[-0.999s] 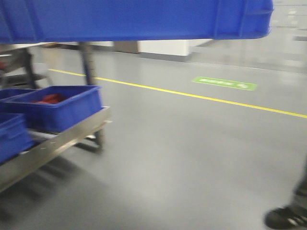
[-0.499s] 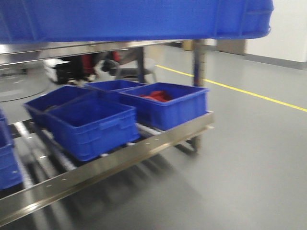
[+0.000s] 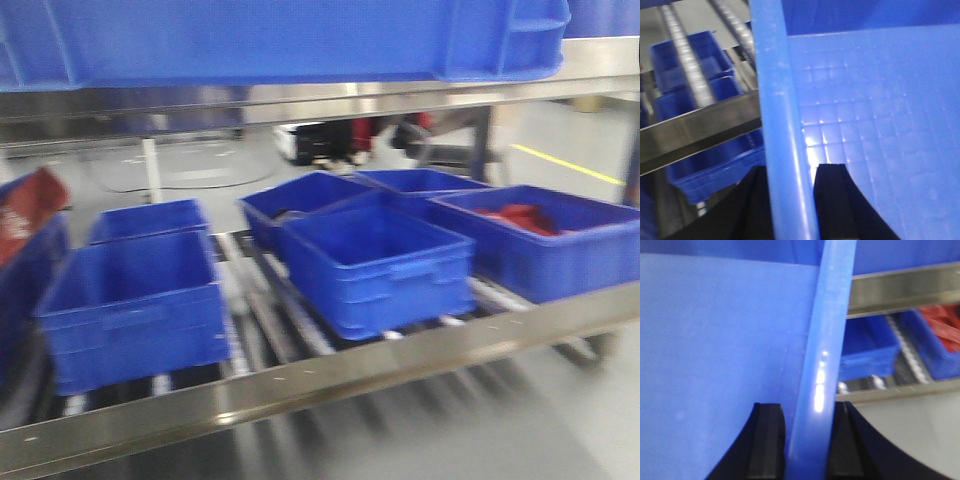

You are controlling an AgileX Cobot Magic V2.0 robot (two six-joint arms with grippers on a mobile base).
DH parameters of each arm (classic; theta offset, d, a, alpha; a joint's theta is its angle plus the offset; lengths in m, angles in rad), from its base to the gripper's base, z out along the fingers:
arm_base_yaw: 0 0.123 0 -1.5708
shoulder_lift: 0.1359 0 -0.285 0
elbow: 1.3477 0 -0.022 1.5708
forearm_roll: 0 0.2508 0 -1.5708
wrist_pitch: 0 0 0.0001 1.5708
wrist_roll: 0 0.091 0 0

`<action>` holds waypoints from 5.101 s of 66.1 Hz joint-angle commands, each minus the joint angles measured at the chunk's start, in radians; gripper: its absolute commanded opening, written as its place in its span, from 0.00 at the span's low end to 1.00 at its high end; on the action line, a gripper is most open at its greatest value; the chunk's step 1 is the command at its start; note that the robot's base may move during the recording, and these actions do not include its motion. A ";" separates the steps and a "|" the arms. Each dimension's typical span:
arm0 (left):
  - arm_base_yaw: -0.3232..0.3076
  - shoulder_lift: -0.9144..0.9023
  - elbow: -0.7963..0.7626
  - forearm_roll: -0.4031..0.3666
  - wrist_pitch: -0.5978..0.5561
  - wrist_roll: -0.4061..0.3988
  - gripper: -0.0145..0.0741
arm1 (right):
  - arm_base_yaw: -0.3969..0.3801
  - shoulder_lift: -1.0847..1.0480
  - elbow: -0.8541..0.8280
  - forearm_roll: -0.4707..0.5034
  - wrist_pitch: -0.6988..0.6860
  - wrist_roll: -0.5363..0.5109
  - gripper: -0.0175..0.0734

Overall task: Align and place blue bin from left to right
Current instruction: 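Turn and approach the other roller shelf holding the bin, then lower the blue bin onto the upper roller shelf with both grippers, then open both grippers and pull them out from the bin walls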

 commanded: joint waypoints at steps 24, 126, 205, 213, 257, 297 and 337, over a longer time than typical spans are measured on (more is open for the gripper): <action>-0.005 -0.025 -0.013 -0.013 -0.093 0.014 0.04 | 0.006 -0.025 -0.016 0.021 -0.083 -0.016 0.02; -0.005 -0.025 -0.013 -0.013 -0.093 0.014 0.04 | 0.006 -0.025 -0.016 0.021 -0.083 -0.016 0.02; -0.005 -0.025 -0.013 -0.013 -0.093 0.014 0.04 | 0.006 -0.025 -0.016 0.021 -0.083 -0.016 0.02; -0.005 -0.025 -0.013 -0.013 -0.093 0.014 0.04 | 0.006 -0.025 -0.016 0.021 -0.083 -0.016 0.02; -0.004 0.044 -0.013 -0.013 -0.099 0.016 0.04 | -0.008 0.046 -0.016 0.026 -0.087 -0.016 0.02; -0.004 0.174 -0.013 0.036 -0.054 0.016 0.16 | -0.060 0.181 -0.016 0.026 -0.104 -0.044 0.51; -0.004 -0.018 -0.024 0.036 0.048 0.016 0.54 | -0.060 0.009 -0.102 -0.003 0.050 -0.044 0.31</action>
